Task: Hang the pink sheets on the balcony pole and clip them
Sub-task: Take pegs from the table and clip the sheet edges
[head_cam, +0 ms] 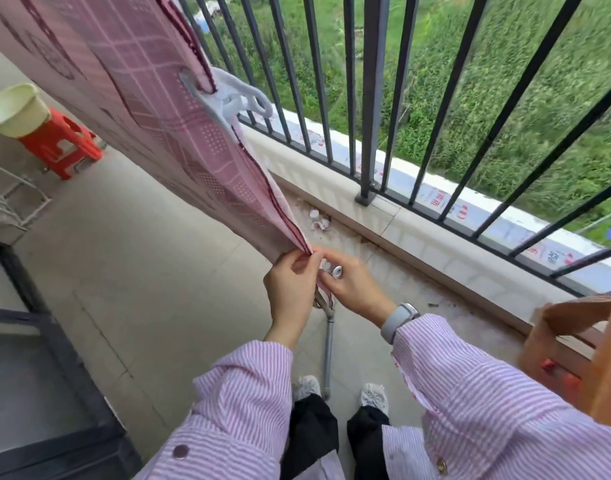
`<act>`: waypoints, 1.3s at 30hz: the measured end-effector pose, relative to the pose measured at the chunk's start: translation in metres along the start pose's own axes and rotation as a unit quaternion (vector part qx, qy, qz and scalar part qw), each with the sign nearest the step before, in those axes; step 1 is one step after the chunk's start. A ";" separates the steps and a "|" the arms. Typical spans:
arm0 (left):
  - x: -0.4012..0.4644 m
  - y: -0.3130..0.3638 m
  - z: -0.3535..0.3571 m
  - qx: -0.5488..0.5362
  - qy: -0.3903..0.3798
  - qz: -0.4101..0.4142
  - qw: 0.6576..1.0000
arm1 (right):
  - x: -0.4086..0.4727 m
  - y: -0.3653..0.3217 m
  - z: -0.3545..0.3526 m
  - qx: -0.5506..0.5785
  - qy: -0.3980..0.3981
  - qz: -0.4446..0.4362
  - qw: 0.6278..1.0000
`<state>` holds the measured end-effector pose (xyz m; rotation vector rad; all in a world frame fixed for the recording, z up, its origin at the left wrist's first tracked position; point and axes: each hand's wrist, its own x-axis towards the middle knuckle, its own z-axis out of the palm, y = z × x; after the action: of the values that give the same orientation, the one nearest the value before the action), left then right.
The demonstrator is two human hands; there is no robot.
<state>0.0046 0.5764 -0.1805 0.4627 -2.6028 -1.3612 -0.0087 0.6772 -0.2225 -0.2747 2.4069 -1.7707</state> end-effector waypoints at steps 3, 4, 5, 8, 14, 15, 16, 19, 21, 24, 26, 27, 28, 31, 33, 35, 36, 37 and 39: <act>0.006 0.004 0.001 0.025 0.037 -0.009 0.999 | -0.003 0.002 -0.005 0.000 -0.038 0.021 0.999; 0.007 0.005 0.002 0.033 0.041 -0.010 0.999 | -0.005 0.007 -0.005 -0.006 -0.048 0.046 0.998; 0.008 0.005 0.002 0.036 0.042 -0.012 0.998 | -0.007 0.012 -0.006 -0.007 -0.053 0.081 0.995; 0.008 0.003 0.001 0.030 0.028 -0.018 0.999 | -0.017 0.025 -0.010 0.017 -0.047 0.165 0.985; 0.005 0.000 -0.003 0.043 0.006 -0.026 0.999 | -0.031 0.024 -0.018 -0.011 0.023 0.156 0.987; 0.004 0.001 -0.004 0.047 0.007 -0.026 0.999 | -0.032 0.023 -0.018 -0.027 0.049 0.149 0.987; 0.003 0.001 -0.005 0.047 0.007 -0.025 0.999 | -0.033 0.021 -0.018 -0.030 0.073 0.145 0.986; -0.003 0.001 -0.009 0.039 0.005 -0.028 0.999 | -0.038 0.013 -0.016 -0.003 0.112 0.119 0.987; -0.004 -0.001 -0.012 0.048 -0.003 -0.035 0.998 | -0.042 0.012 -0.012 -0.001 0.120 0.096 0.988; -0.004 -0.005 -0.018 0.052 -0.016 -0.036 0.998 | -0.048 0.016 -0.005 0.018 0.132 0.089 0.987; -0.004 -0.005 -0.019 0.042 -0.021 -0.044 0.998 | -0.051 0.015 0.000 0.023 0.142 0.085 0.986; -0.005 -0.004 -0.019 0.036 -0.024 -0.051 0.998 | -0.053 0.014 0.003 0.024 0.151 0.074 0.986; -0.005 -0.001 -0.019 0.031 -0.028 -0.058 0.997 | -0.054 0.013 0.006 0.021 0.162 0.056 0.985; -0.005 0.005 -0.019 0.022 -0.032 -0.074 0.996 | -0.055 0.010 0.014 -0.004 0.209 0.002 0.978; -0.005 0.009 -0.020 0.035 -0.030 -0.071 0.996 | -0.055 0.011 0.018 -0.017 0.250 0.003 0.968; -0.004 0.010 -0.019 0.055 -0.027 -0.062 0.996 | -0.055 0.013 0.023 -0.033 0.281 0.010 0.959; -0.004 0.011 -0.019 0.061 -0.024 -0.057 0.996 | -0.055 0.014 0.025 -0.041 0.288 0.012 0.957; -0.003 0.011 -0.018 0.064 -0.023 -0.053 0.996 | -0.054 0.014 0.029 -0.046 0.292 0.015 0.955; -0.002 0.010 -0.018 0.071 -0.023 -0.042 0.996 | -0.050 0.011 0.035 -0.049 0.300 0.018 0.953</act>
<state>0.0100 0.5687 -0.1617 0.5734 -2.7582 -1.2293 0.0464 0.6594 -0.2434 0.3524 2.8696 -1.9307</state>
